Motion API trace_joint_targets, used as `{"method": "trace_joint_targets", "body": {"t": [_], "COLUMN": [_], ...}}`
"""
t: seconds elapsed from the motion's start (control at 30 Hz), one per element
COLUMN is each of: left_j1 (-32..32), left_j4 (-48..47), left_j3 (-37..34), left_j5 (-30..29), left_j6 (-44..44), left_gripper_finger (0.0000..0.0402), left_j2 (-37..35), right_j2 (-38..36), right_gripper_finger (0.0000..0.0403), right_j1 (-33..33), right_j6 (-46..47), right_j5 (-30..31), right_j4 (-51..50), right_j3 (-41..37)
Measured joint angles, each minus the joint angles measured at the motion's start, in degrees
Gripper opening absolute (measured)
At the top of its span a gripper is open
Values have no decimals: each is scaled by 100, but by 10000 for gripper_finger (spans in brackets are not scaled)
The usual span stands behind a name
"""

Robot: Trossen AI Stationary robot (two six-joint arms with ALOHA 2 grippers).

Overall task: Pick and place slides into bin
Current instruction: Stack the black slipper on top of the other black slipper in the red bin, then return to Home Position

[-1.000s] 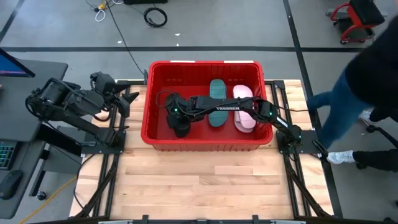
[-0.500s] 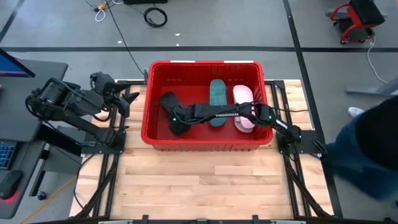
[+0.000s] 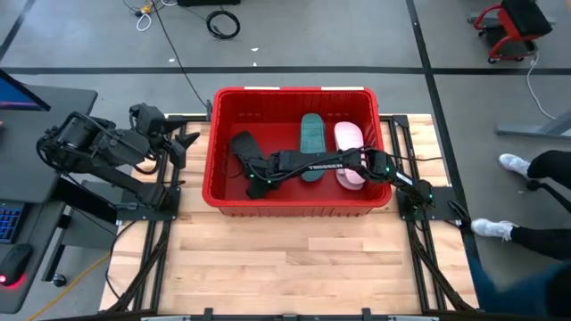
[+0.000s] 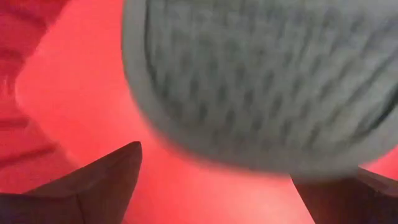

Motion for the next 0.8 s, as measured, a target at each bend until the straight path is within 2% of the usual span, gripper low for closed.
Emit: {"method": "trace_joint_targets", "body": {"t": [0.17,0.4,0.5,0.63,0.8], "left_j1": [0,0,0,2,2], "left_j4": [1,6,10,11,29], "left_j3": [0,-4,-4,-4,-4], "left_j5": [0,39,44,189,512], "left_j6": [107,496,622,692,900], "left_gripper_finger": [282,281,281,277,260], "left_j2": [-4,-64,-82,-81,-65], "right_j2": [-75,-873,-1380,-2077,-2992], "right_gripper_finger": [400,395,385,356,295], "right_j1": [-10,-12,-66,-261,-444], "right_j6": [77,-388,-678,-1085,-1807], "right_j5": [-345,-278,14,515,801], "right_j4": [-565,-940,-928,-895,-592], "right_j3": [52,151,127,-12,-420]}}
